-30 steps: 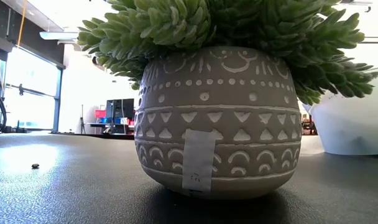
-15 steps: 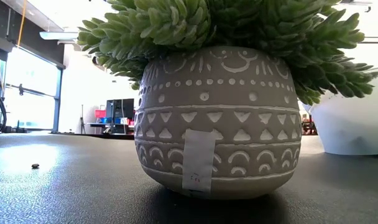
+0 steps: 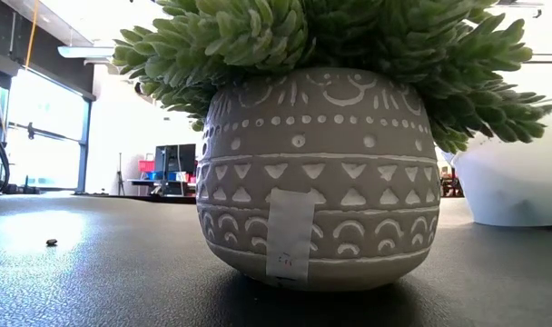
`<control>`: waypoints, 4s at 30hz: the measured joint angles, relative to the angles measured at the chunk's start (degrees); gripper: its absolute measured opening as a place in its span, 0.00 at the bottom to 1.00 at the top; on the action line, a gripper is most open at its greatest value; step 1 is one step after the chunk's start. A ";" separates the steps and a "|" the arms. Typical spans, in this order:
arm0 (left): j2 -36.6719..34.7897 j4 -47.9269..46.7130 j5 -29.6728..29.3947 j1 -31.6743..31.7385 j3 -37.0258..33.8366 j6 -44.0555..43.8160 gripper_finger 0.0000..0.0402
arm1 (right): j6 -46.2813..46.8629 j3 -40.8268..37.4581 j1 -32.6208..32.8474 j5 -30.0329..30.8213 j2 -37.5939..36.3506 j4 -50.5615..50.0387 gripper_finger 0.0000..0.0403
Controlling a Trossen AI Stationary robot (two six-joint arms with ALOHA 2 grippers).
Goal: Sort candy
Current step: Put the red candy wrapper into the green bucket
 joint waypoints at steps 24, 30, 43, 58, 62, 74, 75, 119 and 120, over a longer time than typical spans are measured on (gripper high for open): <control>0.00 -2.45 0.15 2.24 0.00 -2.09 0.26 | 34.35 40.71 35.82 14.72 11.99 -61.09 0.07; 0.00 -4.39 0.12 1.61 0.00 -7.24 0.26 | 41.09 40.17 41.20 7.90 12.59 -65.19 0.07; 0.00 -2.47 0.12 -2.75 0.00 -17.83 0.26 | 62.20 39.99 56.39 9.09 12.94 -61.51 0.07; 0.00 -0.50 0.10 -7.25 0.00 -18.87 0.26 | 48.96 39.95 58.01 11.44 16.05 -62.43 0.30; 0.00 -0.48 0.10 -7.34 0.00 -18.87 0.26 | 48.63 39.95 57.16 12.43 16.06 -64.67 0.33; 0.00 -0.31 -0.23 -6.39 0.00 -18.73 0.26 | 30.83 39.95 42.72 44.42 14.72 -69.20 0.33; 0.00 -0.32 -0.23 -6.38 0.00 -18.72 0.26 | 27.93 39.95 40.33 46.98 14.49 -69.21 0.33; 0.00 -2.97 -4.03 0.03 0.00 0.74 0.26 | -19.40 11.75 -30.69 34.30 16.17 -30.71 0.33; 0.00 -2.97 -4.04 0.31 0.00 0.74 0.26 | -19.54 11.75 -30.69 34.30 16.78 -29.92 0.33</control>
